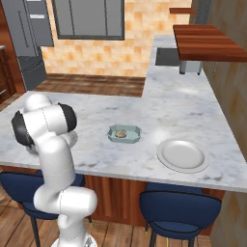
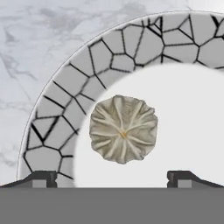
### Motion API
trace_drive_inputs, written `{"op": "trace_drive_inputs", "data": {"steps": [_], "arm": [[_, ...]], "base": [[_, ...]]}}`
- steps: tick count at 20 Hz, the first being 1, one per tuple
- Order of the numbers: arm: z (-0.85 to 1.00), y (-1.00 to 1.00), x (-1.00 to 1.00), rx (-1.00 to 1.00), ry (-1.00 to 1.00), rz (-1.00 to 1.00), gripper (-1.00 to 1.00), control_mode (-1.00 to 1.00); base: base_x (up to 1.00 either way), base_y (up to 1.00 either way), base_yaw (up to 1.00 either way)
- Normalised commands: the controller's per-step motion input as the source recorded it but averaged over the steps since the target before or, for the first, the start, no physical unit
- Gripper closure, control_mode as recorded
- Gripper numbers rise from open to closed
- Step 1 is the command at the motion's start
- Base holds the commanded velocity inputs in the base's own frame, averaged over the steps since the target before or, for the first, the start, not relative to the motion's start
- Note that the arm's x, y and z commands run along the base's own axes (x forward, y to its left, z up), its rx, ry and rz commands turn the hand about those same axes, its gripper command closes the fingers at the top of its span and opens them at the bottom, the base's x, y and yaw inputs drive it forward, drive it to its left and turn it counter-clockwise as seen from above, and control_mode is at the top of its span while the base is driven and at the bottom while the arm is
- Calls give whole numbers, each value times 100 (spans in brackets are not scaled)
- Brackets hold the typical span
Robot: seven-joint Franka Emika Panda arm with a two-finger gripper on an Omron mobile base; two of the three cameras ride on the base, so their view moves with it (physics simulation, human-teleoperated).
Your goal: Place two dumplings into each of the tupperware containers and then place the containers in the fridge.
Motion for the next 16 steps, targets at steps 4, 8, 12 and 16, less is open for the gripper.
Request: {"op": "trace_drive_inputs", "data": {"steps": [4,8,12,16], "arm": [[-3,7,29,0,2,-1,-100,-100],[-26,16,4,0,2,-1,-100,-100],[-19,6,9,0,0,0,-100,-100],[-26,0,6,0,0,0,-100,-100]], "base": [[0,0,0],[0,0,0],[0,0,0],[0,0,0]]}}
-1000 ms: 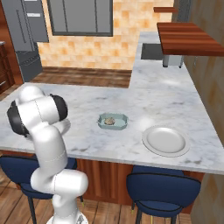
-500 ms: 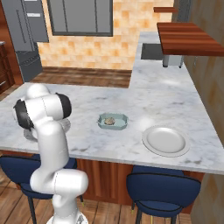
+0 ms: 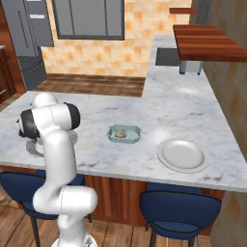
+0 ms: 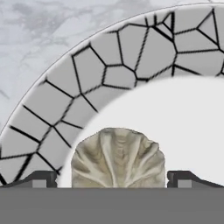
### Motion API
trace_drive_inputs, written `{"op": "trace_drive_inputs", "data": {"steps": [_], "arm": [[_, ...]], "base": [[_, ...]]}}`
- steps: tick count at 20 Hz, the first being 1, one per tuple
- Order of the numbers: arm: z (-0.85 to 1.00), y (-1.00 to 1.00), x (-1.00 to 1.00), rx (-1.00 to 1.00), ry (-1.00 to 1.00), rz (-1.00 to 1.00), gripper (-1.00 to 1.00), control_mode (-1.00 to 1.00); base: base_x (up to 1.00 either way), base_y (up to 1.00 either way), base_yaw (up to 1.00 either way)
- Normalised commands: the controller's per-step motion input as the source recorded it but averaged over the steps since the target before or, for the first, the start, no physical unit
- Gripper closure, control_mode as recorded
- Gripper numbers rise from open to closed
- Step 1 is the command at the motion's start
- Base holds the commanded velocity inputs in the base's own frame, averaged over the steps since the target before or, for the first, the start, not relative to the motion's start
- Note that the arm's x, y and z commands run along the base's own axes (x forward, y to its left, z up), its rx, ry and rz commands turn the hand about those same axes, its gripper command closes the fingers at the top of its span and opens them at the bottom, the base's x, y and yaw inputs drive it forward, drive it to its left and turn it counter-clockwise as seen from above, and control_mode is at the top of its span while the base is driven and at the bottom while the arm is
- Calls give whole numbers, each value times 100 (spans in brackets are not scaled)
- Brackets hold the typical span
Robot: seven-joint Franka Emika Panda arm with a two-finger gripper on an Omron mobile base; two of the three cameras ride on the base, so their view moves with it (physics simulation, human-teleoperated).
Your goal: Place two dumplings into each of the tupperware containers and then place the containers in the fridge.
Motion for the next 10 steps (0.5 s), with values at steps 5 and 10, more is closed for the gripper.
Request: {"op": "trace_drive_inputs", "data": {"steps": [5,10], "arm": [[-19,0,8,0,0,0,-100,-100],[-21,1,6,0,0,0,100,-100]], "base": [[0,0,0],[0,0,0]]}}
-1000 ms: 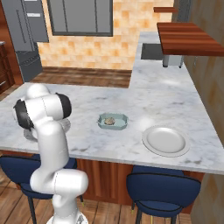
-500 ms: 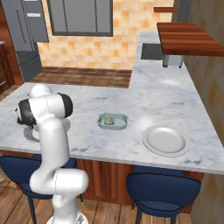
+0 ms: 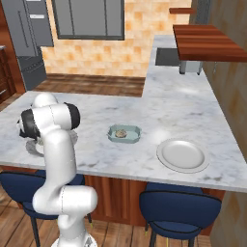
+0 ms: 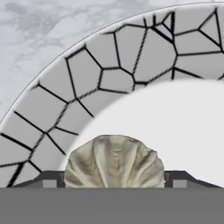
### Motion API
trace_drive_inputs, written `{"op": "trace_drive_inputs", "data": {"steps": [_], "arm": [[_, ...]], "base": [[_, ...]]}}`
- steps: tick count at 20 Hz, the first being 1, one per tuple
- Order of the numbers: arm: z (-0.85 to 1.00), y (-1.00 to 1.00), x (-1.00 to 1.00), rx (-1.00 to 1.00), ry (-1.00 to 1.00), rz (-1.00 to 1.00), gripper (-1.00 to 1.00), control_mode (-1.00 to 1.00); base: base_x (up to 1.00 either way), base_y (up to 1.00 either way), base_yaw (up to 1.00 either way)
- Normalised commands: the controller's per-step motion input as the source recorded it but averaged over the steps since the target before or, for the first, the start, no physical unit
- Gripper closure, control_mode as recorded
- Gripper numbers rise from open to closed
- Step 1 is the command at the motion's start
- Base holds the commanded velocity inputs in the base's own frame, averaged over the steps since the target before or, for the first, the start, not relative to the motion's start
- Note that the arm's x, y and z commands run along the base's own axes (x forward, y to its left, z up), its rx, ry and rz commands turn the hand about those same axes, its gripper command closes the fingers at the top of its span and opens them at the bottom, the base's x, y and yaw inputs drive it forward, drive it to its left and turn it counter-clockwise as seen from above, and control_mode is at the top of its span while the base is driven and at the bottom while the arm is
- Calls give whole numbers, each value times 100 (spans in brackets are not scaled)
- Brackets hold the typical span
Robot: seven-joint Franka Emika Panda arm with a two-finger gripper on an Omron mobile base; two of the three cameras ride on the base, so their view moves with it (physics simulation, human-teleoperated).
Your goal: Place two dumplings into each of the tupperware containers and then place the containers in the fridge.
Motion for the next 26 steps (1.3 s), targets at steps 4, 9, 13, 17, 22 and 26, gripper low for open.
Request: {"op": "trace_drive_inputs", "data": {"steps": [4,9,13,17,22,26], "arm": [[-3,0,3,0,0,0,100,-100],[28,-26,0,0,0,-4,100,-100],[58,-54,0,0,-1,-13,100,-100],[63,-65,0,0,0,-24,100,-100],[14,-100,0,0,-15,-22,100,-100],[31,-100,0,0,0,-19,100,-100]], "base": [[0,0,0],[0,0,0],[0,0,0],[0,0,0],[0,0,0],[0,0,0]]}}
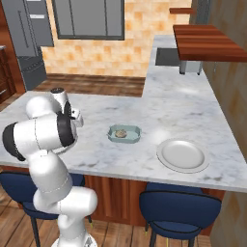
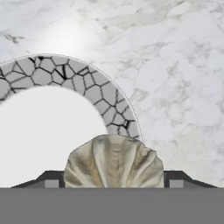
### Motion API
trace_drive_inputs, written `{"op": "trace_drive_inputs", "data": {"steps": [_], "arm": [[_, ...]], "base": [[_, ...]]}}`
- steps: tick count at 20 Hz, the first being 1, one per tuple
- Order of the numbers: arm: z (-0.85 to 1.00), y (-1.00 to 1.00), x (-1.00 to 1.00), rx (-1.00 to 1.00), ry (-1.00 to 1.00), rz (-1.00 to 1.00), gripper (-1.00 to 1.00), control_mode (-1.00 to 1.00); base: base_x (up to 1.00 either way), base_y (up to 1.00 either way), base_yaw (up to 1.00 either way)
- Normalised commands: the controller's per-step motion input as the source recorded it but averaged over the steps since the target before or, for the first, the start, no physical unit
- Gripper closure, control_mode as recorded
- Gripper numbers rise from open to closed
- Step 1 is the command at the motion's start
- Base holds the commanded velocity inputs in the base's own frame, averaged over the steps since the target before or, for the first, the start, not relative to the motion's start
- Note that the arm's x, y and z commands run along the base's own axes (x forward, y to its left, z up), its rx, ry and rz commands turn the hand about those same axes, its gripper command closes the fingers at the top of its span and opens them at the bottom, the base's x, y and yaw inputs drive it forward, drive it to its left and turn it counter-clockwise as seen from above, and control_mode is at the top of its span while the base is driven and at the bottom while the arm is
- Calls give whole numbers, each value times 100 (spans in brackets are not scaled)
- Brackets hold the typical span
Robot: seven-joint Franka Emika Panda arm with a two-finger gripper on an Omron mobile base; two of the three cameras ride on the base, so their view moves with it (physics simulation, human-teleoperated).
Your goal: Place two dumplings into each of the tupperware containers and then place the containers in the fridge.
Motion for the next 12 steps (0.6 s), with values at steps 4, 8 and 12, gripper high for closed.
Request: {"op": "trace_drive_inputs", "data": {"steps": [4,8,12], "arm": [[34,-100,0,0,0,-17,100,-100],[21,-100,0,0,0,-12,100,-100],[7,-100,0,0,2,-5,100,-100]], "base": [[0,0,0],[0,0,0],[0,0,0]]}}
